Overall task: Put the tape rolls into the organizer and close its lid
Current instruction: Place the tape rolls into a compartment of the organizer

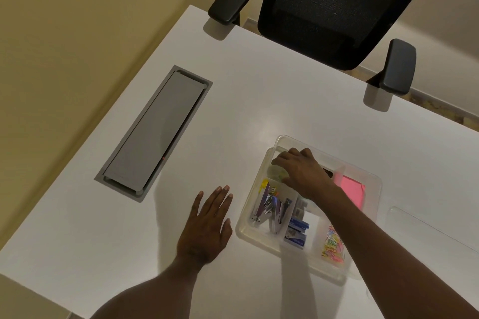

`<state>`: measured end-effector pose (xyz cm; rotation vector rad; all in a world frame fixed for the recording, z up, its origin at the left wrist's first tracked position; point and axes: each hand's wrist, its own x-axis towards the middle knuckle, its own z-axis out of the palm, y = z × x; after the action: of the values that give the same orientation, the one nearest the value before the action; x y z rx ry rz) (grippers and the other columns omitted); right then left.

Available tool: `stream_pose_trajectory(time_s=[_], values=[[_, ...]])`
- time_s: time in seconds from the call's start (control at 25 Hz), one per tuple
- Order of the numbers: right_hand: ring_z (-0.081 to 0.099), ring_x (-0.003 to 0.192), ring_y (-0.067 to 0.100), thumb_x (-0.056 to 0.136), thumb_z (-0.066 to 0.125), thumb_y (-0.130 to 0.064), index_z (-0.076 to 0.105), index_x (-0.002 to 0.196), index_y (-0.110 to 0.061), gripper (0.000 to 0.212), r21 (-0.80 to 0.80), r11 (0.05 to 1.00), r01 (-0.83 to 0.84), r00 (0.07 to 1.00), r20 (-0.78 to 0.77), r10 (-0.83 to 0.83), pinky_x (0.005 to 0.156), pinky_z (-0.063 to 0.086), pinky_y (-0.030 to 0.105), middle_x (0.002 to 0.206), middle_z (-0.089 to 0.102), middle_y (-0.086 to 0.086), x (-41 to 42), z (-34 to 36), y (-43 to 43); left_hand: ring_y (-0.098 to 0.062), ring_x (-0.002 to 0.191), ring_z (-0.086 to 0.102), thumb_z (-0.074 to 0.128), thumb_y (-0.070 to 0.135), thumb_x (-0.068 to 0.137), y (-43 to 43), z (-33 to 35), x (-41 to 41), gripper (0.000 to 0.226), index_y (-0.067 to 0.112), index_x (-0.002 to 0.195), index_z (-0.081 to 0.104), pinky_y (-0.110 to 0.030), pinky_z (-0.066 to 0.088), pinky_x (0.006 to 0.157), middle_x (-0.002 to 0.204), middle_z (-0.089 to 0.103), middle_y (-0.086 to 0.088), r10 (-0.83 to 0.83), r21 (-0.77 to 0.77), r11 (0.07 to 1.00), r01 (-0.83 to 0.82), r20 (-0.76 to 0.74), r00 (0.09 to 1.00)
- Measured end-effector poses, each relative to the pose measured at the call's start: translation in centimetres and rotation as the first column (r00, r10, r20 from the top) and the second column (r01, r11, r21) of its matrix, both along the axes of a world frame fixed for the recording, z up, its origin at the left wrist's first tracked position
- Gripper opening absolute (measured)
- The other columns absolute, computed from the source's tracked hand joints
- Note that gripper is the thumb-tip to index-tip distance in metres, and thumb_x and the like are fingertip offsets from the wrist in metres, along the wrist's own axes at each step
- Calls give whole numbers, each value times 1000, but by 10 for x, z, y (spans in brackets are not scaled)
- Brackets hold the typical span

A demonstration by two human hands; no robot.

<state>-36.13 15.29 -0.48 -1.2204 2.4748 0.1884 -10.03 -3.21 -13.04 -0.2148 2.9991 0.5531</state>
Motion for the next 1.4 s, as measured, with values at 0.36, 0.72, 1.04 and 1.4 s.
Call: stream_pose_trajectory(time_s=[0.36,0.72,1.04,1.4], values=[[52,121,18,92,64,-31,55,136,-31,45,-61,997,43,998,47,-41,98,33,36,134,61,-8,-3,-7,8,-14,167,17,29,53,109,1,1,-1,64,33,169,20,-51,12,135,180,13,9,-1,4,1000,1,12,1000],[54,119,22,94,63,-22,61,130,-30,36,0,994,-111,991,-74,111,97,37,38,131,61,-2,3,-9,2,-12,167,11,31,53,109,0,-1,0,66,35,170,13,-48,6,137,180,7,11,-3,-2,1000,3,9,1000],[53,126,18,84,67,-5,65,123,-29,45,29,987,-160,987,5,160,107,31,42,131,63,-4,5,-9,8,-9,168,4,31,52,109,0,-4,-1,68,37,169,5,-46,-1,138,180,-1,13,-5,-6,1000,5,13,1000],[45,142,18,100,26,-40,57,130,-24,46,-99,994,-50,996,-76,42,120,26,46,145,55,2,11,-13,30,-11,167,12,27,52,109,0,-2,-1,64,33,170,16,-52,14,135,180,9,10,-4,18,1000,4,27,1000]])
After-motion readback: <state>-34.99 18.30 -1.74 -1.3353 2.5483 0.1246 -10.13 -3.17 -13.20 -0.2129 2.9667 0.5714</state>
